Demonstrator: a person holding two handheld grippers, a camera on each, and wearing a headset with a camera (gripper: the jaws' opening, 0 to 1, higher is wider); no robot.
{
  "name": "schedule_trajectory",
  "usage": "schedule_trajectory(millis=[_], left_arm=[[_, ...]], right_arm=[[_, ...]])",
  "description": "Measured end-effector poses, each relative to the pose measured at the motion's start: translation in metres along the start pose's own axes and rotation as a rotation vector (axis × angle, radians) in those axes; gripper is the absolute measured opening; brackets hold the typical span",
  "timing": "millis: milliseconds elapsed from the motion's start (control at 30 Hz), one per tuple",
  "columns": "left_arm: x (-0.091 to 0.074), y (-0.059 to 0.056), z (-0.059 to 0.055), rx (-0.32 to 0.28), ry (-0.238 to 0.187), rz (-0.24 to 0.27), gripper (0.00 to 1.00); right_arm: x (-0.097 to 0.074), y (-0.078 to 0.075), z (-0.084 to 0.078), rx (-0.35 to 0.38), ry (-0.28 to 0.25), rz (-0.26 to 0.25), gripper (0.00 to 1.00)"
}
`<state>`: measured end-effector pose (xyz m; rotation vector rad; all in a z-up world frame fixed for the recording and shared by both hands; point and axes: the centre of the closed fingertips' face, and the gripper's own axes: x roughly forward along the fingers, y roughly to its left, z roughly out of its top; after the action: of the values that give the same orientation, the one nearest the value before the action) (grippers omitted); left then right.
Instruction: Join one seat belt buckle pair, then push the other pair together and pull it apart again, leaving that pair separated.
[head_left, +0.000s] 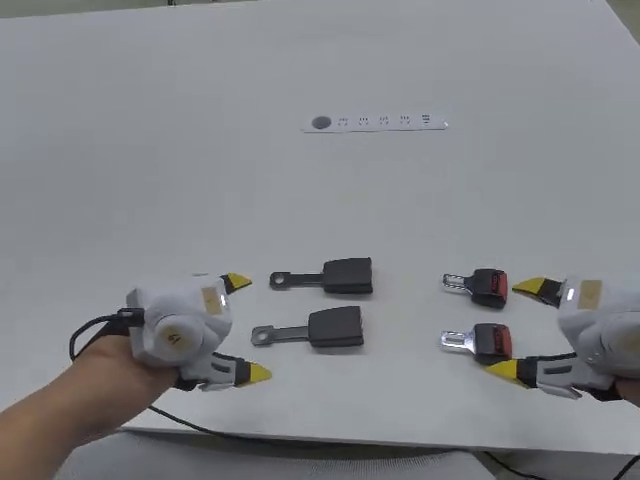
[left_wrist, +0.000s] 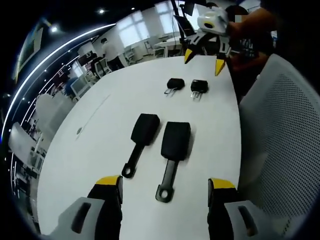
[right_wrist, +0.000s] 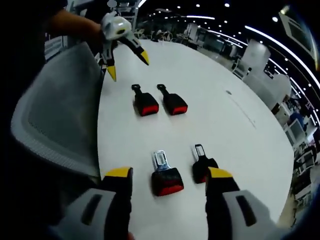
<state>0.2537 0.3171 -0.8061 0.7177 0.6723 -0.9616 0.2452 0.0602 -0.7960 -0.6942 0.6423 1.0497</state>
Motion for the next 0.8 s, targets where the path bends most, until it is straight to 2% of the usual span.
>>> schedule_trajectory(millis=[67,100,200,267,300,333,367,433,633,700,767,800], left_arm=[[0.009,-0.002,0.003,0.006,0.003,-0.014,0.71],[0.013,-0.007,0.008,0.016,0.009,-0.033,0.71],[0.024,-0.013,0.013,0.034,0.025,-0.074,0.7],[0.03,-0.02,0.016,0.044,0.027,-0.127,0.66],[0.032,-0.022,0.02,0.066,0.011,-0.149,0.59],[0.036,-0.022,0.022,0.063,0.005,-0.153,0.55],[0.039,-0.023,0.022,0.051,0.003,-0.164,0.52],[0.046,-0.022,0.025,0.066,0.006,-0.175,0.5],[0.06,-0.026,0.032,0.093,0.037,-0.218,0.5],[0.062,-0.029,0.033,0.108,0.049,-0.236,0.49],[0.064,-0.035,0.03,0.131,0.069,-0.267,0.43],[0.066,-0.034,0.029,0.148,0.08,-0.263,0.43]], right_arm=[[0.01,0.003,-0.008,0.002,0.023,0.028,0.56],[0.014,0.004,-0.012,-0.008,0.036,0.044,0.54],[0.02,0.003,-0.017,-0.011,0.044,0.064,0.52],[0.023,0.001,-0.02,-0.006,0.05,0.08,0.48],[0.024,0.001,-0.021,-0.002,0.055,0.089,0.46],[0.024,0.001,-0.022,0.009,0.063,0.11,0.44],[0.025,0.0,-0.023,0.011,0.065,0.114,0.43],[0.027,-0.003,-0.027,0.009,0.078,0.122,0.42],[0.03,-0.002,-0.041,0.014,0.116,0.17,0.39],[0.031,0.0,-0.044,0.012,0.122,0.181,0.37],[0.033,0.001,-0.046,0.007,0.13,0.188,0.37],[0.034,0.003,-0.049,-0.007,0.14,0.195,0.37]])
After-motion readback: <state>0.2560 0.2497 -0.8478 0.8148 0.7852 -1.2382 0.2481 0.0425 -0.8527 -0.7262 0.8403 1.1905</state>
